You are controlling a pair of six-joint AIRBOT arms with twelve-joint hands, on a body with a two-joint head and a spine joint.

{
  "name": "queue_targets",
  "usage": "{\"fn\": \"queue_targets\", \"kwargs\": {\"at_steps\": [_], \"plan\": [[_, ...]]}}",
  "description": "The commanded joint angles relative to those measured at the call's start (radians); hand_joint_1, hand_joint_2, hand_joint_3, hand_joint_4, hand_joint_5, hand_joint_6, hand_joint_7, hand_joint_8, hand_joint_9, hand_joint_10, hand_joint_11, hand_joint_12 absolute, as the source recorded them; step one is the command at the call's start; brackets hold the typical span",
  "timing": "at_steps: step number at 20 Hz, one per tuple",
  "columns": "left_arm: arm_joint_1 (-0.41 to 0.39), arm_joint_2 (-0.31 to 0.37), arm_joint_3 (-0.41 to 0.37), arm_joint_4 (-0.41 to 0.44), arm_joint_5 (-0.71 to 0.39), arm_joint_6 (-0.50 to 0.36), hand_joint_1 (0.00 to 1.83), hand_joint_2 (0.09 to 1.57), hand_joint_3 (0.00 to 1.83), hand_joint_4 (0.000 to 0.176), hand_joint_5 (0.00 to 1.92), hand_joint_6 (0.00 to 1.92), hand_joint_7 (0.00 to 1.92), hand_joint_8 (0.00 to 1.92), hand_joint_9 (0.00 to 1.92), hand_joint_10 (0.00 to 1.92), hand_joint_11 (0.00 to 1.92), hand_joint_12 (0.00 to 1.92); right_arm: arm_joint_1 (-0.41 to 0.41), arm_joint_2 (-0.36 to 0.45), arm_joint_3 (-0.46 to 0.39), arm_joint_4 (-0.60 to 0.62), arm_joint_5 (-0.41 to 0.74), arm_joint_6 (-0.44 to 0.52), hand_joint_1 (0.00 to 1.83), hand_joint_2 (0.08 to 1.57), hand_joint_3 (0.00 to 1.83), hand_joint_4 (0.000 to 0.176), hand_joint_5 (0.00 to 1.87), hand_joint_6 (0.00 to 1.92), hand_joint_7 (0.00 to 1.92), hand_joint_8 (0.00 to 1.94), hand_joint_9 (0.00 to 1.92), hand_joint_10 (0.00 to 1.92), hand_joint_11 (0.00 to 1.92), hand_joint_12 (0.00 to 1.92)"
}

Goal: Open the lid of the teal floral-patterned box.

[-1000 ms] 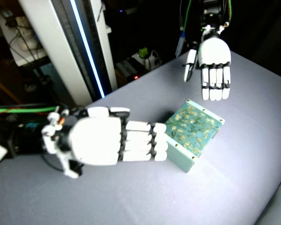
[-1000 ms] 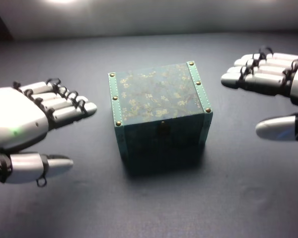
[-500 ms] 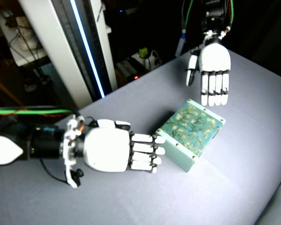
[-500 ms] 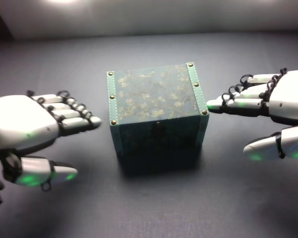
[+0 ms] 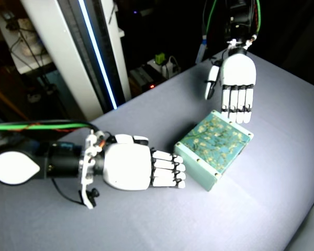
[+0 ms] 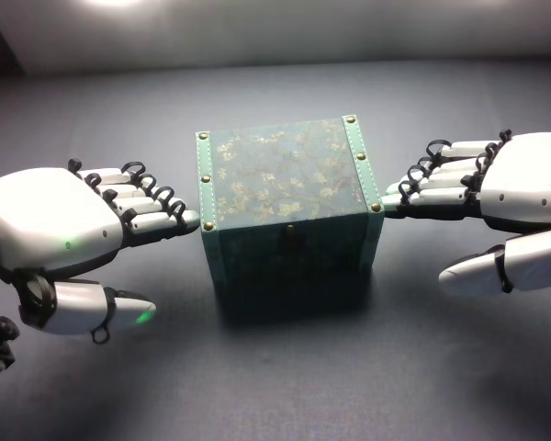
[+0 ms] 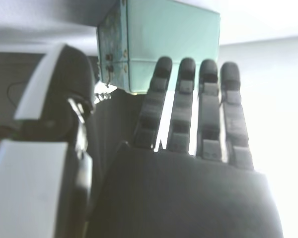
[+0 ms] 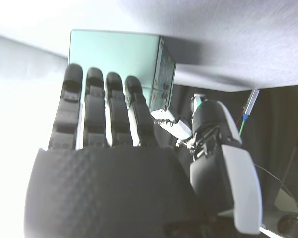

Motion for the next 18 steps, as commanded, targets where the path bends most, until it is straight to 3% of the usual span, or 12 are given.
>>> {"fn": "queue_targets", "kwargs": {"at_steps": [1,2,6,9,11,13,14,15,18], "plan": [[-0.012,-0.008,0.005,-0.007,-0.092,-0.003,0.13,1.37,0.00,0.000,0.10,0.00,0.12,0.00,0.12,0.00,0.02,0.29,0.014,0.002,-0.001,0.041,0.086,0.006,0.00,1.29,0.00,0.000,0.11,0.00,0.12,0.00,0.17,0.00,0.00,0.55],[-0.014,-0.013,0.007,-0.003,-0.085,-0.003,0.09,1.37,0.00,0.000,0.06,0.00,0.08,0.00,0.09,0.00,0.00,0.24,0.015,0.001,-0.002,0.041,0.087,0.006,0.00,1.29,0.00,0.000,0.11,0.00,0.11,0.00,0.16,0.00,0.00,0.53],[-0.020,-0.024,0.016,0.000,-0.072,-0.003,0.32,1.35,0.00,0.000,0.11,0.01,0.14,0.01,0.16,0.01,0.08,0.24,0.015,-0.002,-0.001,0.041,0.086,0.006,0.00,1.30,0.00,0.000,0.12,0.00,0.11,0.00,0.15,0.00,0.00,0.46],[-0.021,-0.029,0.016,0.013,-0.056,-0.005,0.32,1.34,0.00,0.000,0.13,0.00,0.16,0.01,0.18,0.01,0.10,0.24,0.015,-0.002,-0.002,0.041,0.086,0.006,0.00,1.31,0.01,0.000,0.12,0.00,0.10,0.00,0.15,0.00,0.00,0.46],[-0.020,-0.029,0.016,0.021,-0.054,-0.014,0.26,1.36,0.00,0.000,0.13,0.00,0.15,0.00,0.16,0.00,0.07,0.22,0.015,-0.002,-0.003,0.041,0.086,0.006,0.00,1.30,0.00,0.000,0.10,0.00,0.11,0.00,0.18,0.00,0.00,0.62],[-0.021,-0.029,0.017,0.019,-0.064,-0.015,0.16,1.36,0.00,0.000,0.08,0.00,0.11,0.00,0.12,0.00,0.06,0.21,0.015,-0.002,-0.005,0.041,0.087,0.006,0.00,1.29,0.00,0.000,0.10,0.01,0.09,0.00,0.16,0.00,0.00,0.55],[-0.024,-0.028,0.017,0.017,-0.076,-0.020,0.15,1.37,0.01,0.000,0.06,0.00,0.10,0.00,0.12,0.00,0.07,0.21,0.015,-0.002,-0.007,0.041,0.090,0.006,0.00,1.30,0.00,0.000,0.10,0.00,0.09,0.00,0.17,0.00,0.00,0.59],[-0.028,-0.026,0.017,0.017,-0.087,-0.026,0.19,1.37,0.00,0.000,0.07,0.00,0.09,0.00,0.12,0.00,0.05,0.20,0.015,-0.002,-0.009,0.042,0.096,0.007,0.00,1.32,0.01,0.000,0.09,0.00,0.10,0.00,0.14,0.01,0.00,0.49],[-0.037,-0.020,0.015,0.017,-0.123,-0.046,0.23,1.37,0.00,0.000,0.11,0.00,0.15,0.00,0.21,0.00,0.12,0.40,0.015,0.000,-0.009,0.055,0.143,0.042,0.00,1.33,0.00,0.000,0.10,0.00,0.16,0.01,0.14,0.01,0.00,0.39]]}}
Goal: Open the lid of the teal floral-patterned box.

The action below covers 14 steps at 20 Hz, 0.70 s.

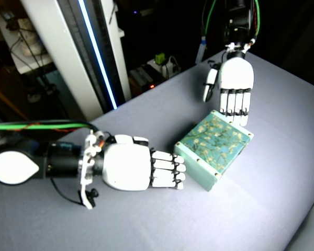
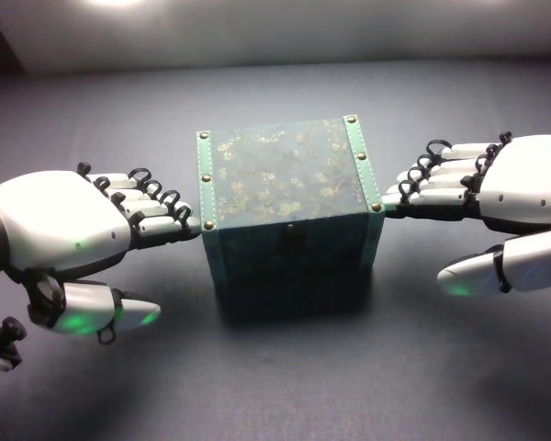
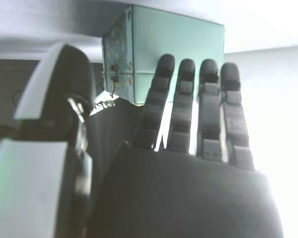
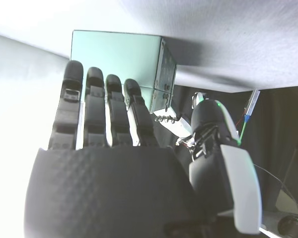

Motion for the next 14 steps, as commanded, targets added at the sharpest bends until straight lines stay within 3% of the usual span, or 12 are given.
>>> {"fn": "queue_targets", "kwargs": {"at_steps": [1,2,5,7,8,11,12,14], "plan": [[-0.021,0.004,-0.001,-0.020,-0.156,-0.014,0.18,1.38,0.00,0.000,0.07,0.00,0.13,0.00,0.20,0.00,0.07,0.55,0.015,0.001,-0.001,0.059,0.156,0.021,0.00,1.29,0.00,0.000,0.09,0.00,0.12,0.00,0.11,0.00,0.00,0.30],[-0.024,0.004,-0.001,-0.024,-0.163,-0.014,0.16,1.39,0.00,0.000,0.06,0.00,0.14,0.00,0.23,0.00,0.04,0.72,0.015,0.001,0.001,0.070,0.167,0.025,0.00,1.23,0.00,0.000,0.11,0.01,0.12,0.01,0.12,0.01,0.01,0.29],[-0.028,0.005,-0.001,-0.042,-0.186,-0.014,0.16,1.35,0.00,0.000,0.03,0.00,0.17,0.00,0.27,0.00,0.00,0.83,0.015,0.001,0.005,0.112,0.197,0.027,0.00,1.23,0.00,0.000,0.18,0.00,0.19,0.01,0.18,0.00,0.05,0.32],[-0.028,0.006,0.000,-0.052,-0.196,-0.014,0.04,1.36,0.00,0.000,0.05,0.00,0.18,0.00,0.25,0.00,0.00,0.74,0.015,0.001,0.006,0.137,0.215,0.027,0.00,1.27,0.00,0.000,0.18,0.00,0.20,0.00,0.18,0.00,0.03,0.41],[-0.029,0.006,0.001,-0.055,-0.202,-0.014,0.00,1.36,0.00,0.000,0.06,0.00,0.17,0.00,0.22,0.01,0.00,0.48,0.015,0.001,0.007,0.151,0.226,0.027,0.00,1.29,0.00,0.000,0.18,0.00,0.19,0.00,0.18,0.00,0.00,0.50],[-0.027,0.006,0.004,-0.072,-0.222,-0.014,0.03,1.38,0.00,0.000,0.04,0.00,0.14,0.00,0.19,0.01,0.00,0.35,0.015,-0.004,0.012,0.172,0.240,0.027,0.00,1.31,0.01,0.000,0.21,0.01,0.21,0.01,0.19,0.01,0.00,0.49],[-0.025,0.006,0.006,-0.082,-0.231,-0.014,0.00,1.40,0.00,0.000,0.01,0.00,0.10,0.00,0.15,0.00,0.00,0.42,0.015,-0.009,0.015,0.184,0.246,0.027,0.00,1.28,0.00,0.000,0.22,0.00,0.26,0.01,0.23,0.01,0.00,0.59],[-0.023,0.006,0.008,-0.095,-0.241,-0.013,0.00,1.41,0.00,0.000,0.01,0.00,0.10,0.00,0.15,0.00,0.00,0.44,0.014,-0.014,0.016,0.193,0.252,0.027,0.00,1.27,0.00,0.000,0.22,0.00,0.27,0.01,0.24,0.01,0.00,0.60]]}}
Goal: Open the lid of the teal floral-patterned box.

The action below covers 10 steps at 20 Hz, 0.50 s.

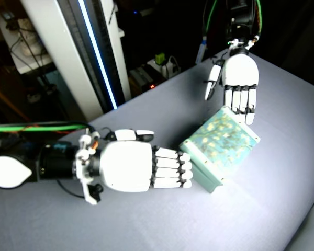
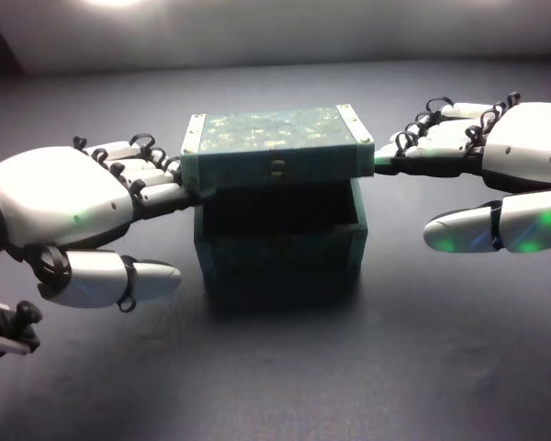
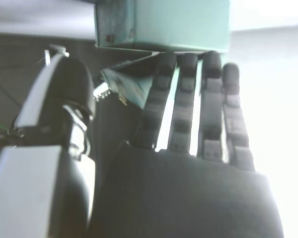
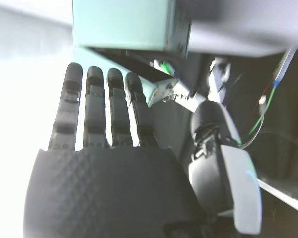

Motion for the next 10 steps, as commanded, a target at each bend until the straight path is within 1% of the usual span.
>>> {"fn": "queue_targets", "kwargs": {"at_steps": [1,2,3,4,5,6,7,8,9,10], "plan": [[-0.009,0.004,0.000,-0.027,-0.154,-0.002,0.00,1.40,0.00,0.000,0.00,0.00,0.07,0.00,0.13,0.00,0.00,0.43,0.014,-0.006,-0.005,0.035,0.130,0.008,0.00,1.27,0.00,0.000,0.22,0.00,0.26,0.00,0.23,0.00,0.00,0.59],[-0.008,0.004,0.000,-0.028,-0.154,-0.001,0.00,1.41,0.00,0.000,0.00,0.00,0.07,0.00,0.13,0.00,0.00,0.49,0.014,-0.006,-0.004,0.035,0.130,0.008,0.00,1.28,0.00,0.000,0.24,0.01,0.28,0.01,0.24,0.01,0.00,0.63],[-0.007,0.004,0.000,-0.030,-0.155,0.000,0.00,1.41,0.00,0.000,0.00,0.00,0.06,0.00,0.14,0.00,0.00,0.50,0.014,-0.007,-0.004,0.035,0.130,0.008,0.00,1.29,0.00,0.000,0.23,0.00,0.28,0.00,0.23,0.00,0.00,0.59],[-0.007,0.004,0.000,-0.033,-0.156,0.003,0.00,1.41,0.00,0.000,0.00,0.00,0.07,0.00,0.14,0.00,0.00,0.54,0.014,-0.008,-0.004,0.037,0.131,0.008,0.00,1.29,0.00,0.000,0.22,0.00,0.27,0.00,0.22,0.00,0.00,0.53],[-0.006,0.004,0.000,-0.038,-0.158,0.006,0.00,1.41,0.00,0.000,0.00,0.00,0.09,0.00,0.17,0.01,0.00,0.60,0.014,-0.009,-0.004,0.041,0.134,0.008,0.00,1.30,0.00,0.000,0.24,0.01,0.27,0.00,0.22,0.00,0.00,0.52],[-0.005,0.004,0.000,-0.042,-0.159,0.009,0.00,1.40,0.00,0.000,0.00,0.00,0.07,0.00,0.14,0.01,0.00,0.53,0.014,-0.011,-0.003,0.047,0.137,0.008,0.00,1.28,0.00,0.000,0.25,0.01,0.31,0.01,0.24,0.01,0.00,0.53],[-0.005,0.004,0.000,-0.047,-0.161,0.013,0.00,1.39,0.00,0.000,0.00,0.00,0.06,0.00,0.13,0.00,0.00,0.52,0.014,-0.013,-0.002,0.052,0.139,0.008,0.00,1.27,0.00,0.000,0.27,0.01,0.31,0.00,0.23,0.00,0.00,0.51],[-0.004,0.003,0.000,-0.055,-0.165,0.018,0.00,1.38,0.00,0.000,0.00,0.00,0.05,0.00,0.12,0.00,0.00,0.51,0.014,-0.013,-0.001,0.058,0.143,0.008,0.00,1.29,0.00,0.000,0.27,0.00,0.29,0.00,0.23,0.00,0.00,0.52],[-0.004,0.003,0.000,-0.063,-0.172,0.022,0.00,1.37,0.00,0.001,0.00,0.00,0.01,0.00,0.07,0.01,0.00,0.33,0.014,-0.013,-0.001,0.062,0.146,0.008,0.00,1.28,0.00,0.000,0.27,0.00,0.28,0.00,0.24,0.00,0.00,0.56],[-0.004,0.003,0.000,-0.073,-0.183,0.026,0.00,1.40,0.01,0.000,0.00,0.00,0.00,0.00,0.05,0.00,0.00,0.26,0.014,-0.013,0.000,0.065,0.148,0.008,0.00,1.31,0.00,0.000,0.30,0.00,0.35,0.00,0.34,0.00,0.02,0.74]]}}
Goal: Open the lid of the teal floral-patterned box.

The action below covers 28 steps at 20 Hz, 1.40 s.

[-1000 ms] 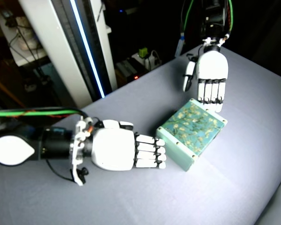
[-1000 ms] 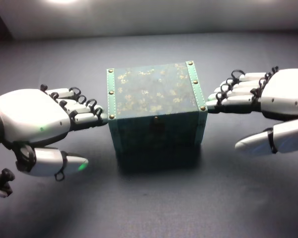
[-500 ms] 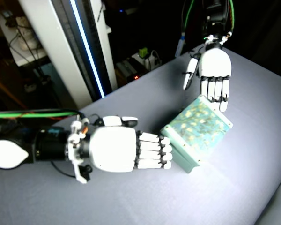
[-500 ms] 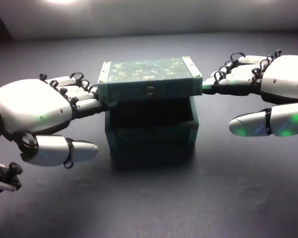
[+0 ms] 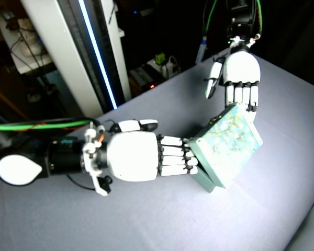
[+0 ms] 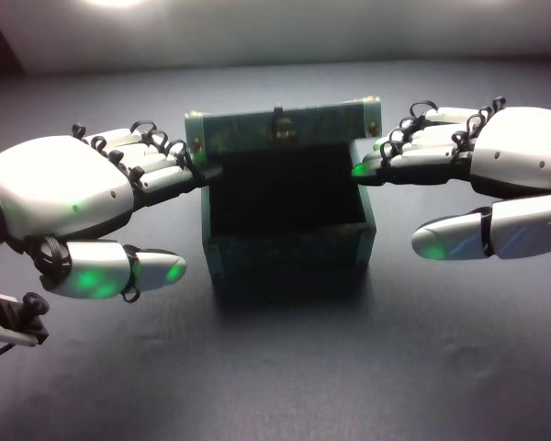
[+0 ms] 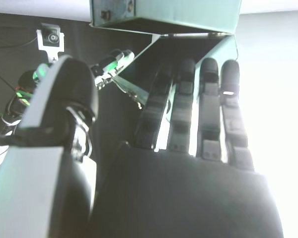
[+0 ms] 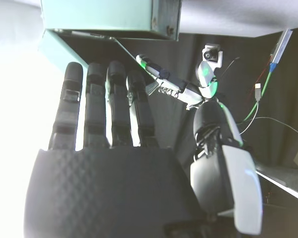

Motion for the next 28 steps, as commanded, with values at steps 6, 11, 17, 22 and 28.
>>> {"fn": "queue_targets", "kwargs": {"at_steps": [6,11,17,22,28], "plan": [[-0.005,0.002,-0.003,-0.090,-0.201,0.035,0.15,1.37,0.00,0.000,0.07,0.00,0.16,0.01,0.21,0.01,0.00,0.63,0.014,0.001,0.002,0.084,0.150,0.005,0.00,1.27,0.00,0.000,0.23,0.00,0.26,0.00,0.27,0.00,0.00,0.65],[0.005,0.003,-0.010,-0.149,-0.262,0.065,0.11,1.35,0.00,0.000,0.04,0.00,0.10,0.00,0.16,0.00,0.00,0.55,0.014,-0.009,0.026,0.139,0.188,0.005,0.00,1.31,0.02,0.000,0.27,0.01,0.26,0.01,0.25,0.00,0.01,0.52],[-0.007,-0.005,-0.010,-0.194,-0.287,0.113,0.27,1.34,0.00,0.000,0.11,0.01,0.13,0.01,0.15,0.01,0.00,0.49,0.015,-0.019,0.041,0.158,0.195,0.005,0.00,1.37,0.02,0.000,0.26,0.00,0.25,0.00,0.24,0.00,0.01,0.53],[-0.024,-0.016,0.001,-0.204,-0.289,0.124,0.40,1.35,0.00,0.000,0.13,0.00,0.11,0.00,0.13,0.00,0.00,0.46,0.015,-0.022,0.046,0.159,0.191,0.005,0.00,1.35,0.00,0.000,0.27,0.00,0.26,0.00,0.25,0.01,0.02,0.54],[-0.039,-0.024,0.010,-0.238,-0.305,0.160,0.47,1.34,0.00,0.000,0.13,0.00,0.12,0.00,0.14,0.00,0.00,0.41,0.034,-0.041,0.083,0.176,0.168,0.005,0.00,1.29,0.00,0.000,0.28,0.00,0.27,0.00,0.24,0.00,0.02,0.46]]}}
